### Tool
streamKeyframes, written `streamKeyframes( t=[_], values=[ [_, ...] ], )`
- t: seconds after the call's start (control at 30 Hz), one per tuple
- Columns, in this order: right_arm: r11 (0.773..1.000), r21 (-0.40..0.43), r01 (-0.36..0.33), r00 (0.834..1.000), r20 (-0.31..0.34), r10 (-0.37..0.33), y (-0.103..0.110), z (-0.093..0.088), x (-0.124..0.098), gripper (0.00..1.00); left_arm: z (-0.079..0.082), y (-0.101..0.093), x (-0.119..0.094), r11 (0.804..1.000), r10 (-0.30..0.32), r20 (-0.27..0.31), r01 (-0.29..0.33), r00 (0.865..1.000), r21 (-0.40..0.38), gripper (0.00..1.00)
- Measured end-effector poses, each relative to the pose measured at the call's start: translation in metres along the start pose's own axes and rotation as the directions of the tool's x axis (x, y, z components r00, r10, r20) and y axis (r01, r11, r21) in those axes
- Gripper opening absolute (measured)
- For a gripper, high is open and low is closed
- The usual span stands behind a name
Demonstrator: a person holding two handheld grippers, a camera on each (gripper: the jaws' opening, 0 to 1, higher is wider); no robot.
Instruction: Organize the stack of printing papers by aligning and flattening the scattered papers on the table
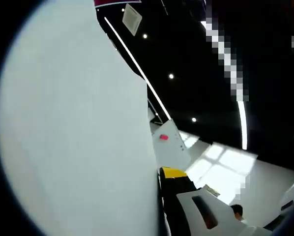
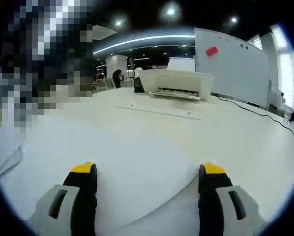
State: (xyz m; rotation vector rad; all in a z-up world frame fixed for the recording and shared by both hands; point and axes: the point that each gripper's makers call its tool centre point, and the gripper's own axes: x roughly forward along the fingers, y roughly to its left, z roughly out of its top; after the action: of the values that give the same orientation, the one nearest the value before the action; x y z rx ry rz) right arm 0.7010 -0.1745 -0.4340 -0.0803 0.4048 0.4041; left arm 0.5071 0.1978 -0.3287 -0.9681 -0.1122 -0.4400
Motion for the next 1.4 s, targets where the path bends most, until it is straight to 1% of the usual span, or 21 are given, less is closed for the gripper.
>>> streamKeyframes(
  t=[0.07, 0.17, 0.2, 0.27, 0.37, 0.47, 0.7, 0.83, 0.9, 0.97, 1.03, 1.13, 1.4],
  values=[
    [1.000, -0.007, -0.014, 1.000, 0.005, 0.014, 0.004, 0.000, -0.001, 0.72, 0.000, 0.000, 0.000, 1.000, 0.000, 0.002, 0.000, 1.000, -0.009, 0.08],
    [0.998, -0.028, -0.057, 0.998, 0.016, 0.058, 0.016, 0.002, -0.003, 0.63, 0.002, 0.001, -0.001, 1.000, 0.001, 0.008, -0.001, 1.000, -0.019, 0.08],
    [0.998, -0.026, -0.056, 0.998, 0.014, 0.056, 0.016, 0.001, -0.004, 0.60, 0.002, 0.001, -0.001, 1.000, 0.000, 0.009, 0.000, 1.000, -0.019, 0.08],
    [0.994, -0.048, -0.102, 0.994, 0.025, 0.104, 0.028, 0.003, -0.006, 0.52, 0.001, 0.000, -0.001, 1.000, -0.001, 0.007, 0.001, 1.000, -0.015, 0.08],
    [0.989, -0.060, -0.132, 0.991, 0.029, 0.134, 0.037, 0.003, -0.007, 0.41, 0.002, 0.001, -0.001, 1.000, -0.002, 0.007, 0.002, 1.000, -0.012, 0.08],
    [0.983, -0.074, -0.167, 0.985, 0.034, 0.169, 0.047, 0.004, -0.008, 0.33, 0.002, 0.001, -0.001, 1.000, -0.002, 0.007, 0.002, 1.000, -0.014, 0.08],
    [0.978, -0.087, -0.192, 0.980, 0.042, 0.196, 0.057, 0.005, -0.012, 0.26, 0.002, 0.001, -0.001, 1.000, -0.003, 0.008, 0.003, 1.000, -0.015, 0.08],
    [0.971, -0.122, -0.206, 0.975, 0.052, 0.214, 0.065, 0.005, -0.015, 0.20, 0.002, 0.001, -0.001, 1.000, -0.002, 0.008, 0.003, 1.000, -0.014, 0.08],
    [0.968, -0.136, -0.210, 0.974, 0.054, 0.219, 0.063, 0.006, -0.012, 0.18, 0.002, 0.001, -0.001, 1.000, -0.003, 0.008, 0.003, 1.000, -0.013, 0.08],
    [0.966, -0.153, -0.211, 0.973, 0.058, 0.221, 0.065, 0.006, -0.013, 0.16, 0.002, 0.001, -0.001, 1.000, -0.003, 0.009, 0.003, 1.000, -0.013, 0.08],
    [0.963, -0.176, -0.206, 0.973, 0.063, 0.220, 0.067, 0.006, -0.013, 0.15, 0.002, 0.001, -0.001, 1.000, -0.003, 0.009, 0.003, 1.000, -0.014, 0.08],
    [0.961, -0.189, -0.202, 0.974, 0.066, 0.217, 0.068, 0.006, -0.014, 0.14, 0.002, 0.001, -0.001, 1.000, -0.003, 0.008, 0.003, 1.000, -0.014, 0.08],
    [0.962, -0.187, -0.201, 0.974, 0.068, 0.217, 0.070, 0.006, -0.016, 0.14, 0.002, 0.000, -0.001, 1.000, -0.003, 0.007, 0.003, 1.000, -0.014, 0.08]
  ],
)
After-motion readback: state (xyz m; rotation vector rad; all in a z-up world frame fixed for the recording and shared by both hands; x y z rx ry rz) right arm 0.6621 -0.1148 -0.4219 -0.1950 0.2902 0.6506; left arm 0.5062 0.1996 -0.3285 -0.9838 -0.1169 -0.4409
